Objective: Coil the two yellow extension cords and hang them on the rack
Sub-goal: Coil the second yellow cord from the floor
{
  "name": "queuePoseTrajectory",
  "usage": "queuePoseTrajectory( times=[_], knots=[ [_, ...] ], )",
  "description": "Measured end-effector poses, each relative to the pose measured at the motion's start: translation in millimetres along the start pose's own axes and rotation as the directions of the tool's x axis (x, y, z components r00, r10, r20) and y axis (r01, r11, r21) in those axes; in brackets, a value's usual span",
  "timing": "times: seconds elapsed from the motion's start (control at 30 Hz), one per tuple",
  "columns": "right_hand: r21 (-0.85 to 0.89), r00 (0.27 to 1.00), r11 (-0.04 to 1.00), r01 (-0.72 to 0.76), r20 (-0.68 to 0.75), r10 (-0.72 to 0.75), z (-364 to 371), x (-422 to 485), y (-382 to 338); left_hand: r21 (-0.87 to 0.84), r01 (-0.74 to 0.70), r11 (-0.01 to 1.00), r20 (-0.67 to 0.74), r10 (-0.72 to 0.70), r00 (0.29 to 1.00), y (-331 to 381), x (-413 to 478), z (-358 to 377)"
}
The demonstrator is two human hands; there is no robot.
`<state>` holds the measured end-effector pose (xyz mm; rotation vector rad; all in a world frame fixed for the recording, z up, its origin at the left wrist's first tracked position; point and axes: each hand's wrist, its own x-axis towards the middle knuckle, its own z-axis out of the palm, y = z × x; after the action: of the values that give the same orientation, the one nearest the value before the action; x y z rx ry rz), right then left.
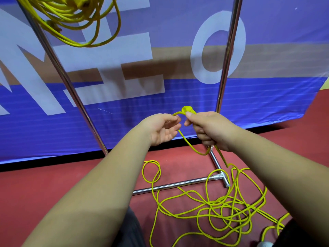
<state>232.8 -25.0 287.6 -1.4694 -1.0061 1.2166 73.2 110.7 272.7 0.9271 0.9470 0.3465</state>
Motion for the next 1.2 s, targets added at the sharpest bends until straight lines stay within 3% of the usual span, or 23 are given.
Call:
queuePoseTrajectory(
  times=[0.1, 0.17, 0.27, 0.37, 0.47, 0.6, 0.7, 0.83, 0.9, 1.0, 1.07, 1.2],
  knots=[
    [0.011, 0.995, 0.999, 0.032, -0.09, -0.031, -1, 5, 3, 0.266, -0.056, 0.962, -0.101, 0.086, 0.991, -5, 3, 6],
    [0.027, 0.989, 0.999, 0.031, -0.146, -0.027, -4, 10, 3, 0.52, -0.029, 0.854, -0.128, 0.112, 0.986, -13, 6, 9],
    [0.051, 0.981, 0.998, 0.039, -0.19, -0.028, -9, 13, 2, 0.775, 0.051, 0.63, 0.022, -0.108, 0.994, -36, 7, 15],
    [0.09, 0.983, 0.995, 0.041, -0.184, -0.024, -11, 13, 2, 0.908, -0.001, 0.42, 0.149, -0.321, 0.935, -66, 9, 28],
    [0.168, 0.981, 0.986, 0.013, -0.192, 0.019, -13, 12, -3, 0.907, -0.089, 0.413, 0.217, -0.276, 0.936, -99, 13, 47],
    [0.333, 0.981, 0.942, 0.043, -0.191, 0.022, -16, 12, -11, 0.873, -0.305, 0.38, 0.349, -0.051, 0.936, -137, 24, 66],
    [0.466, 0.984, 0.881, 0.077, -0.18, 0.009, -17, 9, -18, 0.787, -0.37, 0.494, 0.409, 0.032, 0.912, -156, 36, 75],
    [0.529, 0.986, 0.844, 0.087, -0.168, 0.004, -21, 2, -22, 0.726, -0.484, 0.488, 0.533, 0.045, 0.845, -166, 41, 75],
    [0.532, 0.984, 0.842, 0.092, -0.178, 0.005, -26, -1, -24, 0.762, -0.499, 0.413, 0.539, 0.025, 0.842, -165, 44, 68],
    [0.575, 0.98, 0.812, 0.102, -0.198, 0.017, -37, -4, -28, 0.848, -0.506, 0.16, 0.519, -0.051, 0.853, -166, 55, 48],
    [0.592, 0.977, 0.799, 0.106, -0.212, 0.028, -44, -6, -28, 0.865, -0.498, 0.054, 0.501, -0.093, 0.86, -164, 57, 37],
    [0.611, 0.97, 0.785, 0.102, -0.236, 0.058, -50, -7, -22, 0.857, -0.464, -0.226, 0.471, -0.021, 0.882, -148, 61, 17]
  ],
)
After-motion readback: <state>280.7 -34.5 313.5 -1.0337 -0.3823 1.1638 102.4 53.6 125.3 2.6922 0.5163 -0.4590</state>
